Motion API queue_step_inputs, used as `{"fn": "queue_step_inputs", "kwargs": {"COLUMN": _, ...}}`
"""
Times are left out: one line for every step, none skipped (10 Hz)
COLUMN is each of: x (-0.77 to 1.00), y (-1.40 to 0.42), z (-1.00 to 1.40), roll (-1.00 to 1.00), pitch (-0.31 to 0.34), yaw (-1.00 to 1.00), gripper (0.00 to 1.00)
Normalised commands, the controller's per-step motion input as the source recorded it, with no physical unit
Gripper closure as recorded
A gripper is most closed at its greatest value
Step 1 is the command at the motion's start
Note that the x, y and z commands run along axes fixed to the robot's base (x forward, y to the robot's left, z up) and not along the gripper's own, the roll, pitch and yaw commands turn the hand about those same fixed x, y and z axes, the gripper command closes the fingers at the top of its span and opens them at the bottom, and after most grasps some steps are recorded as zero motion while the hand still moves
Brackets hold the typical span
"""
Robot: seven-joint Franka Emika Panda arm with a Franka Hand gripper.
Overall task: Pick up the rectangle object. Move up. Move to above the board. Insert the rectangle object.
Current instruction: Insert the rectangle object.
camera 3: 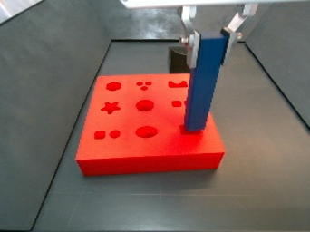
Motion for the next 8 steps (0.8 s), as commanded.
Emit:
{"fn": "queue_step_inputs", "kwargs": {"x": 0.00, "y": -0.04, "z": -0.20, "roll": 0.02, "pitch": -0.014, "yaw": 0.10, "gripper": 1.00}}
{"fn": "queue_step_inputs", "kwargs": {"x": 0.03, "y": -0.03, "z": -0.19, "roll": 0.01, "pitch": -0.011, "yaw": 0.10, "gripper": 1.00}}
{"fn": "queue_step_inputs", "kwargs": {"x": 0.02, "y": -0.03, "z": -0.19, "roll": 0.01, "pitch": -0.014, "yaw": 0.08, "gripper": 1.00}}
{"fn": "queue_step_inputs", "kwargs": {"x": 0.08, "y": -0.04, "z": -0.17, "roll": 0.01, "pitch": -0.004, "yaw": 0.04, "gripper": 1.00}}
{"fn": "queue_step_inputs", "kwargs": {"x": 0.11, "y": -0.01, "z": -0.12, "roll": 0.01, "pitch": -0.003, "yaw": 0.00, "gripper": 1.00}}
{"fn": "queue_step_inputs", "kwargs": {"x": 0.19, "y": 0.00, "z": -0.10, "roll": 0.03, "pitch": 0.000, "yaw": -0.04, "gripper": 1.00}}
{"fn": "queue_step_inputs", "kwargs": {"x": 0.15, "y": 0.00, "z": -0.11, "roll": 0.05, "pitch": 0.000, "yaw": -0.10, "gripper": 1.00}}
{"fn": "queue_step_inputs", "kwargs": {"x": 0.06, "y": 0.00, "z": -0.09, "roll": 0.02, "pitch": 0.000, "yaw": -0.05, "gripper": 1.00}}
